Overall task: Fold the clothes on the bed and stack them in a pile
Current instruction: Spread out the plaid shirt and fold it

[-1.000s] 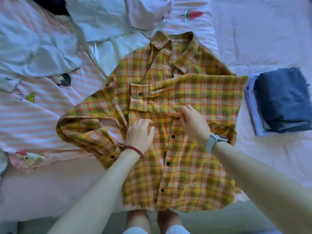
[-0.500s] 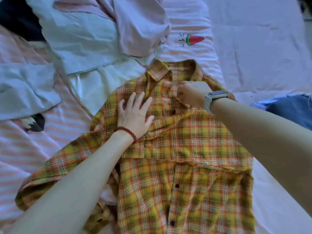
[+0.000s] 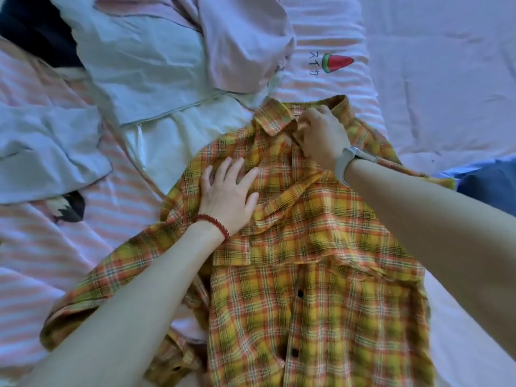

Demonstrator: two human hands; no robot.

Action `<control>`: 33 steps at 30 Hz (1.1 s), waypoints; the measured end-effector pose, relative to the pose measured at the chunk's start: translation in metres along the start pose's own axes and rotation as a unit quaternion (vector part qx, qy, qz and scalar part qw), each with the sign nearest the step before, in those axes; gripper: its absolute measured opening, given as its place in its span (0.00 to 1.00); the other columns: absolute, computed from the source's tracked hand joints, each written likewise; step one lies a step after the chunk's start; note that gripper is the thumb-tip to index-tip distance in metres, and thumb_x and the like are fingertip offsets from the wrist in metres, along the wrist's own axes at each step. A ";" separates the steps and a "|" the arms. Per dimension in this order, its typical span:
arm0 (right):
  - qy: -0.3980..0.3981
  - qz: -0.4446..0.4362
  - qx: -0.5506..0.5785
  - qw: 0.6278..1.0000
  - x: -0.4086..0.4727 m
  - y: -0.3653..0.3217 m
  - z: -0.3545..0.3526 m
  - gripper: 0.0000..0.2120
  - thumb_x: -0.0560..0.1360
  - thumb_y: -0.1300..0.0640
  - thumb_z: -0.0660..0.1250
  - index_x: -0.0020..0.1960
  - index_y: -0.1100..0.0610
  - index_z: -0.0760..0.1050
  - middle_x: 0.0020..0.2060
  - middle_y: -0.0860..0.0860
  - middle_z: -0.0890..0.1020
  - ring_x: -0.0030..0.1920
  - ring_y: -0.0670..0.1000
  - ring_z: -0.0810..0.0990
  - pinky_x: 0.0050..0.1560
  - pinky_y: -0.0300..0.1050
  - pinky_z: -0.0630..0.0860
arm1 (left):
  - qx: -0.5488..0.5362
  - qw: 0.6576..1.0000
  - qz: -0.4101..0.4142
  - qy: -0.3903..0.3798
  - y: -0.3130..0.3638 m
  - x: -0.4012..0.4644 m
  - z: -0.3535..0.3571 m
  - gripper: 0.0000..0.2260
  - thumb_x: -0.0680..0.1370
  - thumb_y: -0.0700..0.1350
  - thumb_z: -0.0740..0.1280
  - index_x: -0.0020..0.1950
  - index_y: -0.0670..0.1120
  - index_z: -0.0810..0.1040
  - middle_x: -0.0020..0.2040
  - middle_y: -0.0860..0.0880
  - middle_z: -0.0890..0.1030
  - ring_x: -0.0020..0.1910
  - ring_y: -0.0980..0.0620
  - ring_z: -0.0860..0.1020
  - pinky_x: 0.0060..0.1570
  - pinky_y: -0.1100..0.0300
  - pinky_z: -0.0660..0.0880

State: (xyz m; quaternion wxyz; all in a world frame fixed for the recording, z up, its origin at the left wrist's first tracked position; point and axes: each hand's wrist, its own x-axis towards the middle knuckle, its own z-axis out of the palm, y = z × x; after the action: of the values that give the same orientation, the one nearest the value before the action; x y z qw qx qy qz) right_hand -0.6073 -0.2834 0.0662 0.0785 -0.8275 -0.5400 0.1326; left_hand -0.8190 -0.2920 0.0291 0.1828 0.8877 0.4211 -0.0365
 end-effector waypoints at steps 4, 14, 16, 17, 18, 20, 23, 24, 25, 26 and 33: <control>-0.043 0.027 0.008 0.999 -0.008 -0.012 0.009 0.21 0.78 0.62 0.57 0.71 0.58 0.63 0.68 0.59 0.65 0.55 0.63 0.75 0.50 0.55 0.76 | -0.075 0.987 -0.044 0.132 -0.007 -0.036 -0.013 0.18 0.76 0.45 0.65 0.66 0.46 0.73 0.69 0.43 0.70 0.70 0.44 0.64 0.68 0.45 0.54; -0.114 -0.124 -0.007 0.986 -0.053 -0.068 0.033 0.22 0.80 0.58 0.53 0.73 0.54 0.61 0.73 0.55 0.62 0.73 0.57 0.57 0.72 0.57 0.56 | -0.114 0.968 -0.224 -0.010 -0.084 -0.062 -0.017 0.19 0.77 0.54 0.62 0.62 0.44 0.71 0.59 0.42 0.75 0.60 0.41 0.71 0.56 0.49 0.68; -0.222 -0.119 -0.135 0.958 -0.075 -0.077 0.053 0.23 0.81 0.48 0.47 0.76 0.50 0.53 0.76 0.52 0.51 0.76 0.57 0.47 0.73 0.62 0.46 | -0.179 0.962 -0.205 -0.031 -0.098 -0.070 -0.018 0.13 0.77 0.53 0.64 0.51 0.43 0.74 0.48 0.44 0.79 0.52 0.41 0.75 0.43 0.55 0.69; -0.245 -0.102 -0.167 0.949 -0.082 -0.080 0.060 0.24 0.81 0.46 0.44 0.76 0.48 0.48 0.77 0.52 0.48 0.76 0.57 0.45 0.73 0.62 0.44 | -0.203 0.956 -0.208 -0.033 -0.104 -0.076 -0.020 0.11 0.77 0.52 0.64 0.47 0.44 0.74 0.44 0.45 0.79 0.50 0.42 0.76 0.40 0.57 0.67; -0.251 -0.085 -0.175 0.948 -0.087 -0.083 0.063 0.24 0.81 0.45 0.42 0.76 0.48 0.46 0.77 0.52 0.46 0.75 0.58 0.44 0.73 0.62 0.44 | -0.216 0.952 -0.215 -0.029 -0.111 -0.081 -0.022 0.10 0.77 0.52 0.65 0.45 0.45 0.74 0.43 0.46 0.78 0.48 0.43 0.76 0.39 0.58 0.65; -0.232 -0.054 -0.152 0.959 -0.090 -0.088 0.060 0.24 0.81 0.46 0.42 0.76 0.47 0.45 0.77 0.53 0.46 0.75 0.60 0.45 0.73 0.62 0.44 | -0.233 0.947 -0.222 -0.017 -0.123 -0.087 -0.027 0.09 0.77 0.50 0.65 0.41 0.47 0.72 0.41 0.47 0.77 0.46 0.45 0.75 0.40 0.59 0.65; -0.149 -0.046 -0.098 0.983 -0.096 -0.097 0.048 0.24 0.81 0.50 0.47 0.76 0.51 0.49 0.76 0.55 0.49 0.75 0.60 0.46 0.73 0.61 0.44 | -0.264 0.939 -0.213 -0.048 -0.137 -0.092 -0.035 0.06 0.77 0.50 0.65 0.45 0.48 0.73 0.49 0.46 0.79 0.45 0.51 0.74 0.44 0.61 0.67; -0.114 -0.063 -0.068 0.989 -0.104 -0.104 0.045 0.24 0.81 0.53 0.49 0.76 0.53 0.52 0.76 0.56 0.51 0.75 0.60 0.48 0.74 0.60 0.45 | -0.275 0.934 -0.212 -0.082 -0.141 -0.097 -0.037 0.07 0.77 0.52 0.65 0.48 0.48 0.73 0.52 0.46 0.79 0.48 0.51 0.74 0.46 0.61 0.68; -0.084 -0.088 -0.030 0.992 -0.117 -0.112 0.043 0.23 0.80 0.55 0.51 0.75 0.55 0.55 0.75 0.57 0.55 0.75 0.60 0.51 0.74 0.59 0.47 | -0.281 0.928 -0.216 -0.119 -0.144 -0.105 -0.039 0.10 0.76 0.54 0.65 0.52 0.49 0.74 0.56 0.47 0.78 0.51 0.51 0.75 0.49 0.60 0.68; -0.063 -0.118 0.006 0.991 -0.134 -0.120 0.042 0.23 0.79 0.56 0.54 0.73 0.57 0.60 0.74 0.58 0.60 0.74 0.59 0.56 0.73 0.59 0.52 | -0.278 0.921 -0.225 -0.153 -0.146 -0.116 -0.039 0.15 0.75 0.56 0.66 0.57 0.49 0.74 0.58 0.48 0.77 0.55 0.50 0.75 0.52 0.60 0.69; -0.098 -0.179 0.003 0.979 -0.275 -0.135 0.089 0.17 0.75 0.55 0.61 0.61 0.58 0.75 0.61 0.56 0.77 0.64 0.58 0.73 0.60 0.57 0.72 | -0.257 0.925 -0.272 -0.065 -0.152 -0.199 -0.026 0.11 0.77 0.50 0.64 0.55 0.45 0.79 0.53 0.43 0.81 0.53 0.43 0.77 0.44 0.58 0.68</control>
State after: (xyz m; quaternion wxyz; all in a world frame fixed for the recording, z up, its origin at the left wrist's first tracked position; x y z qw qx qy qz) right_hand -0.8572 -0.4819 0.0550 0.0502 -0.7005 -0.6838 0.1980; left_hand -1.0652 -0.3413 0.0520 0.4145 0.6570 0.6288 -0.0331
